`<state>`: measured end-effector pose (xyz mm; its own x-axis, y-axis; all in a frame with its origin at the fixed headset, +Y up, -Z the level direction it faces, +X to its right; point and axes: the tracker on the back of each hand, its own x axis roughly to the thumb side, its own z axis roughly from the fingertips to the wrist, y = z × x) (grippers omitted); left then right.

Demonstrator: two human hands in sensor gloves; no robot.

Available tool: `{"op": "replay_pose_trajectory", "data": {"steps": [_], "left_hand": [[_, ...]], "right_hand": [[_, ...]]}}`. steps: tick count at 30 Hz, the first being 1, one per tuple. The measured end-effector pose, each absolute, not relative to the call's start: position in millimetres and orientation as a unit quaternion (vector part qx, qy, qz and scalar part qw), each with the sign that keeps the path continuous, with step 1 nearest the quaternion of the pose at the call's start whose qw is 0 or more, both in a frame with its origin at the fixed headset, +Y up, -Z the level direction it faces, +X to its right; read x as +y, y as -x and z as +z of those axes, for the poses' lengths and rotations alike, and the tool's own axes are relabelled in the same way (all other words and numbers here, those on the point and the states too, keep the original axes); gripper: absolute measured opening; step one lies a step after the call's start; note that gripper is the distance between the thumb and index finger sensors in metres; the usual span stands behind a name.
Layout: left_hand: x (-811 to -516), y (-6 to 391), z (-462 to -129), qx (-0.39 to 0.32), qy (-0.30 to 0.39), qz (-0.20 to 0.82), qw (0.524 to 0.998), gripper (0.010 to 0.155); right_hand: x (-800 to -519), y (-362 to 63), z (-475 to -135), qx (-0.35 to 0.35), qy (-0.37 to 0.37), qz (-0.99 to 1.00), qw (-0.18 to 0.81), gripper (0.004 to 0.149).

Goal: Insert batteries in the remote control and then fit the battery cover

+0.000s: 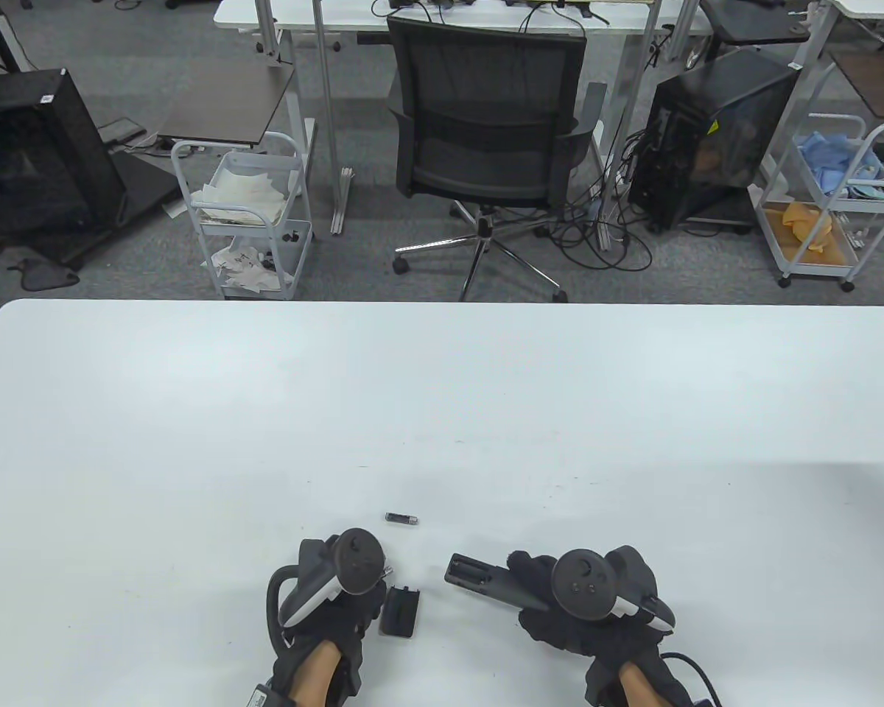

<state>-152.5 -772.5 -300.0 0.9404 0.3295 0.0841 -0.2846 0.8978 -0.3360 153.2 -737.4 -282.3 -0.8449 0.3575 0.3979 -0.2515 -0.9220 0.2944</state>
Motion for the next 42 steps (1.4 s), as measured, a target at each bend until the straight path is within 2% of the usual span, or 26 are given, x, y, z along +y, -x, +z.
{"op": "replay_pose_trajectory", "data": {"steps": [3, 4, 7, 10, 13, 30, 35, 39, 42], "left_hand": [[-767.2, 166.1, -295.9, -0.108, 0.143, 0.256, 0.95, 0.045], [-763.2, 168.6, -294.0, -0.143, 0.124, 0.33, 0.925, 0.046], [-754.6, 165.2, -289.9, -0.214, 0.089, 0.451, 0.862, 0.045], [-752.5, 152.5, -287.9, -0.262, 0.076, 0.505, 0.819, 0.045], [-754.6, 138.0, -287.4, -0.295, 0.1, 0.518, 0.797, 0.044], [-757.8, 131.1, -290.1, -0.283, 0.168, 0.424, 0.844, 0.04], [-759.5, 131.9, -289.8, -0.27, 0.178, 0.438, 0.838, 0.041], [-764.1, 133.0, -289.4, -0.259, 0.194, 0.461, 0.826, 0.048], [-769.9, 132.9, -286.3, -0.227, 0.186, 0.514, 0.806, 0.064]], "right_hand": [[-735.7, -150.9, -281.0, 0.115, -0.233, 0.952, 0.16, 0.075], [-734.9, -149.6, -280.2, 0.115, -0.237, 0.951, 0.164, 0.075], [-732.3, -144.2, -276.4, 0.111, -0.253, 0.946, 0.17, 0.075], [-729.9, -136.5, -271.1, 0.112, -0.273, 0.938, 0.18, 0.075], [-727.1, -130.0, -266.1, 0.111, -0.289, 0.933, 0.185, 0.075], [-727.7, -127.0, -265.4, 0.128, -0.312, 0.915, 0.219, 0.074], [-731.4, -129.9, -270.1, 0.15, -0.307, 0.908, 0.242, 0.074], [-733.2, -130.9, -272.4, 0.163, -0.306, 0.902, 0.259, 0.074], [-732.6, -132.0, -272.3, 0.154, -0.304, 0.903, 0.263, 0.074]]}}
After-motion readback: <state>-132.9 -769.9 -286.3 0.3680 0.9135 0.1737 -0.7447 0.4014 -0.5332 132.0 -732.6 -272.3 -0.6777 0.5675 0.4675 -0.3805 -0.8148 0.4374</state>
